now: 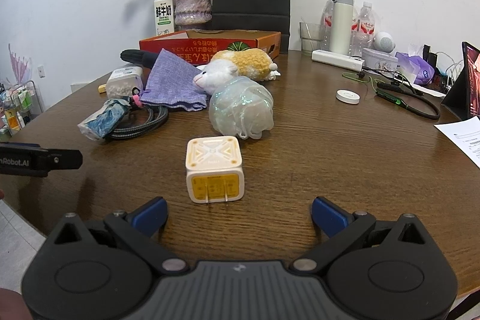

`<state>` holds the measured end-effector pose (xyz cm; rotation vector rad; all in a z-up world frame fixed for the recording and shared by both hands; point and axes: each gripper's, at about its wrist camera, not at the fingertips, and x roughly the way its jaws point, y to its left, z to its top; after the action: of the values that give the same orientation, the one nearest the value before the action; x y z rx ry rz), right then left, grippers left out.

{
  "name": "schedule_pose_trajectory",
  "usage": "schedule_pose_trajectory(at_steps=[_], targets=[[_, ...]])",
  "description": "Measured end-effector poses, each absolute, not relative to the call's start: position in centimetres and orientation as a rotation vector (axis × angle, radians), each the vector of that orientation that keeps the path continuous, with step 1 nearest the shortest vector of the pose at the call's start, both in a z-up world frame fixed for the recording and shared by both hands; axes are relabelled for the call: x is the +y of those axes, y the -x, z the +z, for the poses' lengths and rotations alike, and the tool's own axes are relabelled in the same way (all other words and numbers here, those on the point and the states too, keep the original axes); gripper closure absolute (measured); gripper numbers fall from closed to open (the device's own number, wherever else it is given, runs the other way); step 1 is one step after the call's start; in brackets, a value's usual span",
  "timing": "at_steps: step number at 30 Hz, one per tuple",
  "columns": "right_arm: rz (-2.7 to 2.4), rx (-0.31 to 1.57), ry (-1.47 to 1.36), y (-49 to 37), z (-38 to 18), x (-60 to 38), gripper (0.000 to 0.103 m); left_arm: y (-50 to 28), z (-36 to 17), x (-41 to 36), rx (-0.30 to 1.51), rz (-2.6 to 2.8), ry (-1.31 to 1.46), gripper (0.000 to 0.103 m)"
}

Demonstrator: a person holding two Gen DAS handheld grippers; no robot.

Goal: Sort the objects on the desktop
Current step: 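Grasp blue tissue pack with left tool while right grasps plug adapter, drop both in box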

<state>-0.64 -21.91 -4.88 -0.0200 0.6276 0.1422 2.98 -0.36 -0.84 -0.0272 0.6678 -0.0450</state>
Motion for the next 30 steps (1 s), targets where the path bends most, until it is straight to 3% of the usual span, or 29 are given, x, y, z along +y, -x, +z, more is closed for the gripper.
schedule_pose_trajectory(at_steps=[3,7,9,14,15,17,19,21,30], targets=[[0.141,0.631,0.021,0.0,-4.8,-21.8,0.003,-4.3,-0.5,-0.8,0.67,-0.054,0.006,0.001],[0.141,0.632,0.022,-0.8,-4.5,-21.7,0.015,-6.2,-0.4,-1.2,0.698,-0.08,0.004,0.012],[0.146,0.633,0.022,-1.2,-4.3,-21.5,0.027,-7.0,-0.3,-1.3,0.706,-0.092,0.006,0.021],[0.183,0.644,0.01,-2.2,-3.7,-21.5,0.056,-8.1,0.4,-1.3,0.692,-0.111,0.027,0.027],[0.191,0.648,0.008,-2.4,-3.6,-21.5,0.063,-8.4,0.5,-1.3,0.693,-0.114,0.026,0.032],[0.198,0.651,0.007,-2.6,-3.5,-21.4,0.065,-8.9,0.4,-1.2,0.704,-0.126,0.035,0.051],[0.204,0.653,0.007,-2.9,-3.5,-21.2,0.065,-9.3,0.3,-1.0,0.72,-0.144,0.06,0.077],[0.21,0.647,0.009,-2.9,-3.3,-21.2,0.065,-9.3,0.5,-0.5,0.711,-0.148,0.081,0.086],[0.235,0.583,0.015,-2.7,-0.2,-22.0,0.065,-8.1,3.7,1.5,0.594,-0.144,0.099,0.093]])
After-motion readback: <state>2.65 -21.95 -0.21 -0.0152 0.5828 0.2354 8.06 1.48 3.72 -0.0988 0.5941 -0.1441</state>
